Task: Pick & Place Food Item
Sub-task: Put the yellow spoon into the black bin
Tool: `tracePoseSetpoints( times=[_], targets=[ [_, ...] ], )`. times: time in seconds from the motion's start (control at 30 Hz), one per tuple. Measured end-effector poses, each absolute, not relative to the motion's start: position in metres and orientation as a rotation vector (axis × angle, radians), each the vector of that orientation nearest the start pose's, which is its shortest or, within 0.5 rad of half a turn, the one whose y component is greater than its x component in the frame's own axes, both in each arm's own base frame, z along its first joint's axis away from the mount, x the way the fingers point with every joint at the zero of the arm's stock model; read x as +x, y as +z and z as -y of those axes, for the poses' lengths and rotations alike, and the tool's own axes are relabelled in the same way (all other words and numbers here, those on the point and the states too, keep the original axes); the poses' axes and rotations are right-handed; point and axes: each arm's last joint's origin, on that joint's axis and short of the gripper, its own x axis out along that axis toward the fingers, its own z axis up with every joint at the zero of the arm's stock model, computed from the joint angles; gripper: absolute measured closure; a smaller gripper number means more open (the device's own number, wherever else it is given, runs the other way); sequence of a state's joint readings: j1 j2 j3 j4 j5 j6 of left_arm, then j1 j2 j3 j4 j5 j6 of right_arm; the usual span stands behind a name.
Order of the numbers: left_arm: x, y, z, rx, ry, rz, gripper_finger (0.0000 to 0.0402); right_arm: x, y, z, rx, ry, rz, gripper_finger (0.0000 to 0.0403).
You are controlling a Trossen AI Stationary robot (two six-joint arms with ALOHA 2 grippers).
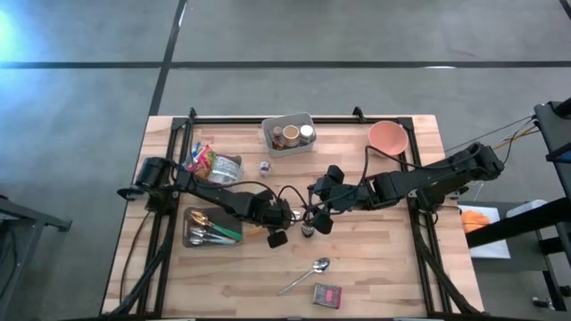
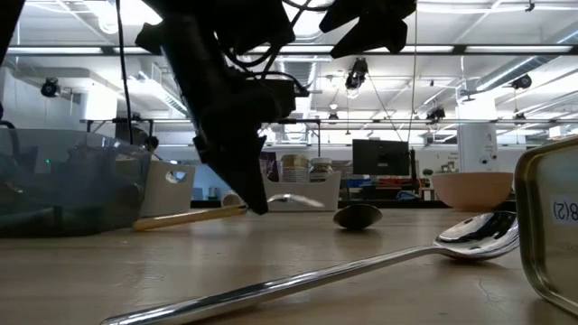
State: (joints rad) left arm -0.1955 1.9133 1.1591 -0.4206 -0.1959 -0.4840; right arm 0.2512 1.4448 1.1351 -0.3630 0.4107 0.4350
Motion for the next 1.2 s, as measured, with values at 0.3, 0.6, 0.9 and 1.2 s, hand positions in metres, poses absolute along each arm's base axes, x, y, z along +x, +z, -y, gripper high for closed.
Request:
tracePoseSetpoints(
  times=[0.3,0.6,0.9,1.2],
  targets=[
    [0.354,0.178,0.062,-0.149,0.303,-0.987,0.04,0.305,0.289,-0.067,0.209,-0.286,-0.587,0.0121],
    [0.32,0.206,0.053,-0.188,0.372,-0.836,0.04,0.305,0.291,-0.071,0.208,-0.271,-0.581,0.0121],
    [0.283,0.227,0.044,-0.254,0.395,-0.595,0.04,0.307,0.297,-0.072,0.217,-0.268,-0.536,0.0121],
    [0.26,0.249,0.041,-0.305,0.355,-0.313,0.04,0.326,0.295,-0.077,0.236,-0.245,-0.411,0.0121]
  ],
)
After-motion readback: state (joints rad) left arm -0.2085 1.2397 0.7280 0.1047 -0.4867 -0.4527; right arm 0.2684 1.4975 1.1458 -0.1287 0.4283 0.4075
